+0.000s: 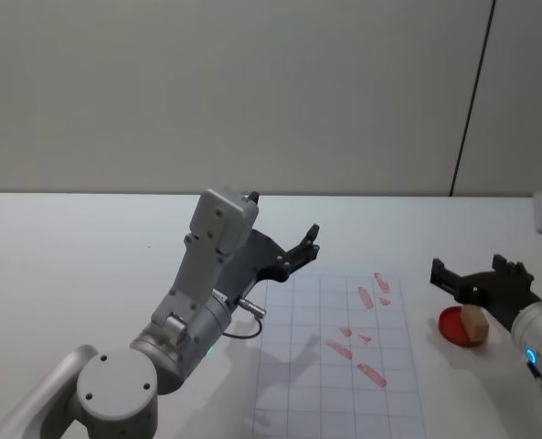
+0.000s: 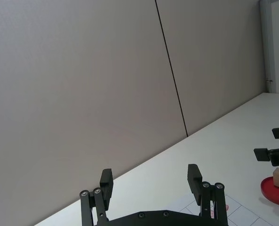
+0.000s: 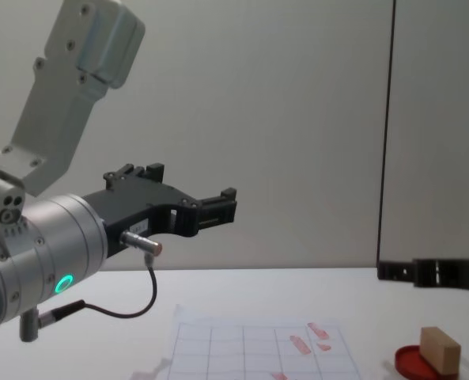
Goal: Use the one hand to pick up the stamp and affix it onto the A4 paper.
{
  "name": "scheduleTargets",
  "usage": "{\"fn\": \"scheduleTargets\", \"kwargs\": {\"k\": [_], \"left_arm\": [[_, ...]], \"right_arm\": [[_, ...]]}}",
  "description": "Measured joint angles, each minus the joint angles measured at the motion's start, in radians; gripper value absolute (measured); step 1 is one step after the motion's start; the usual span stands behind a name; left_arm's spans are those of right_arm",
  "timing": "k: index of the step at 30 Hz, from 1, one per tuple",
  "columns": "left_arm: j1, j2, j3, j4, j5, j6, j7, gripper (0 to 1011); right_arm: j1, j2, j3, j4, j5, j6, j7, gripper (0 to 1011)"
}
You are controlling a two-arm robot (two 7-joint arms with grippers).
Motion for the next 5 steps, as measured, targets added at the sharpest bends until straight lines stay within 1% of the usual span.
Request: {"fn": "scheduleTargets", "kwargs": {"k": [1, 5], "left_arm": [[0.0, 0.0, 0.0, 0.0, 0.0, 0.0, 0.0, 1002], [0.0, 0.0, 0.0, 0.0, 0.0, 0.0, 0.0, 1002]], "right_arm": [[-0.005, -0.001, 0.0, -0.005, 0.008, -0.02, -0.002, 1001], [-0.014, -0.003, 0.001, -0.014, 0.023, -0.057, -0.005, 1001]]}}
